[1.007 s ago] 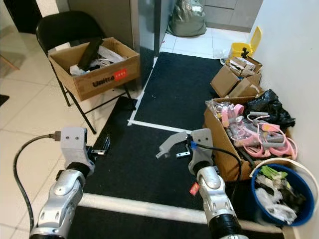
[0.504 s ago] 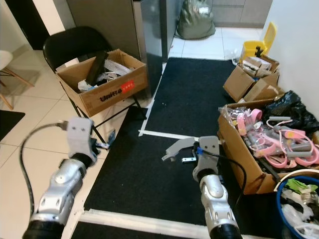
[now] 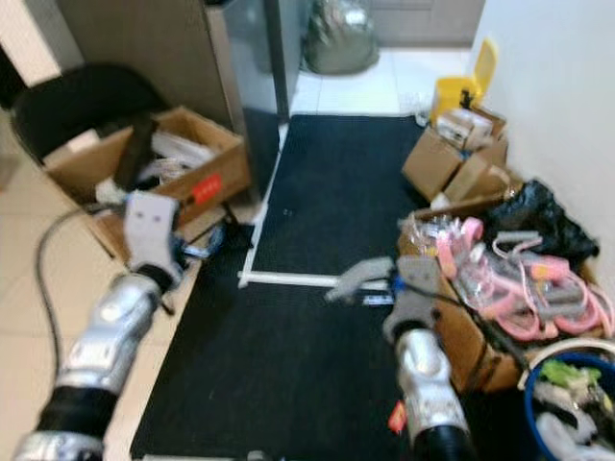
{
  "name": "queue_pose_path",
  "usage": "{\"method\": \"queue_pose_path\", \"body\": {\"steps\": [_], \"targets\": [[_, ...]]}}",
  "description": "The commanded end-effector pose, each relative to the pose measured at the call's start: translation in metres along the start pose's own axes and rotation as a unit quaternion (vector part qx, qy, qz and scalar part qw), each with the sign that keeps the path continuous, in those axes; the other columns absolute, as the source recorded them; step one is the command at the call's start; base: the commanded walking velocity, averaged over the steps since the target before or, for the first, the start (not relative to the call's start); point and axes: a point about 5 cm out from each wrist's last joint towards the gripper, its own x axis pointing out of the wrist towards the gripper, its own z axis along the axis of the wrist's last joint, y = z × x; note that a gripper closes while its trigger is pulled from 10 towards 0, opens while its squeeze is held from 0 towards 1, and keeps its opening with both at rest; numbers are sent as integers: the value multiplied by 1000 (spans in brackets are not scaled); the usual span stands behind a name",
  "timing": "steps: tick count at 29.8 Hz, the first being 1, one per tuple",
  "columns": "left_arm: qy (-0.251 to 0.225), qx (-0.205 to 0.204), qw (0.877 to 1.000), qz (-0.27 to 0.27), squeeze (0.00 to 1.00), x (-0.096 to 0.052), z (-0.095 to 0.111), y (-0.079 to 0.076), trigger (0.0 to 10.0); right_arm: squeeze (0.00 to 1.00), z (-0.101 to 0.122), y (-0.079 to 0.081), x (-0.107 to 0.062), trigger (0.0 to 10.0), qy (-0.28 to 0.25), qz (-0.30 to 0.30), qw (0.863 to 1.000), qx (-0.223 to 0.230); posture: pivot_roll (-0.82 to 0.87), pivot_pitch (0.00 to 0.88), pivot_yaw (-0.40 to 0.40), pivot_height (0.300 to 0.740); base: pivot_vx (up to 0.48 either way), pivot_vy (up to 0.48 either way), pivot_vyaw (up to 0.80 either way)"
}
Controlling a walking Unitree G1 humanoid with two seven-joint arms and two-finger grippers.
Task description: Picking trash to rubbish bin
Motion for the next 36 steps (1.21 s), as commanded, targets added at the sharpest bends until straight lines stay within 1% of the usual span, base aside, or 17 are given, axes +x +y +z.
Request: {"method": "queue_pose_path", "body": {"steps": [1,6,7,8,12,14,15,17,18,20,21,22,24,26,27,32,36], "targets": [[-2,8,1000,-7,0,3,2,7,10000,0,-4,-2,-2,10000,7,-7,1000,-1,66,123,91,740,386,0,0],[-7,12,1000,-13,0,8,7,10,10000,0,-4,-2,-4,10000,7,-9,1000,0,62,123,98,740,388,0,0],[-5,10,1000,-18,0,6,3,4,10000,0,-5,-2,-4,10000,7,-10,1000,0,61,123,97,740,386,0,0],[-5,10,1000,-18,0,6,3,4,10000,0,-5,-2,-4,10000,7,-10,1000,0,61,123,97,740,386,0,0],[5,-2,1000,-24,0,1,-7,-7,10000,0,-5,-2,-4,10000,8,-9,1000,-1,58,125,90,740,386,0,0],[14,-18,999,-23,0,-5,-15,-14,10000,0,-4,-1,-4,10000,7,-4,1000,-2,58,126,81,740,386,0,0],[14,-18,999,-23,0,-5,-15,-14,10000,0,-4,-1,-4,10000,7,-4,1000,-2,58,126,81,740,386,0,0],[31,-37,999,-20,0,-15,-29,-25,10000,0,-1,3,-2,10000,1,7,1000,-6,52,126,64,740,379,0,0],[31,-37,999,-20,0,-15,-29,-25,10000,0,-1,3,-2,10000,1,7,1000,-6,52,126,64,740,379,0,0],[45,-54,997,-16,0,-25,-40,-35,10000,0,1,5,0,10000,-2,16,1000,-8,52,127,57,740,381,0,0],[45,-54,997,-16,0,-25,-40,-35,10000,0,1,5,0,10000,-2,16,1000,-8,52,127,57,740,379,0,0],[52,-59,997,-11,0,-30,-44,-39,10000,0,3,6,1,10000,-3,22,1000,-10,52,132,45,740,382,0,0],[52,-59,997,-11,0,-30,-44,-39,10000,0,3,6,1,10000,-3,22,1000,-10,52,132,45,740,382,0,0],[56,-64,996,-3,0,-34,-48,-41,10000,0,4,7,2,10000,-4,29,1000,-11,52,132,37,740,382,0,0],[64,-70,995,14,0,-43,-53,-41,10000,0,6,9,4,10000,-5,39,999,-14,53,134,28,740,382,0,0],[72,-74,994,29,0,-52,-58,-42,10000,0,9,12,6,10000,-8,54,998,-20,57,137,16,740,382,0,0],[75,-75,994,38,0,-59,-60,-42,10000,0,12,20,6,10000,-15,81,996,-22,60,139,9,740,379,0,0]]}}
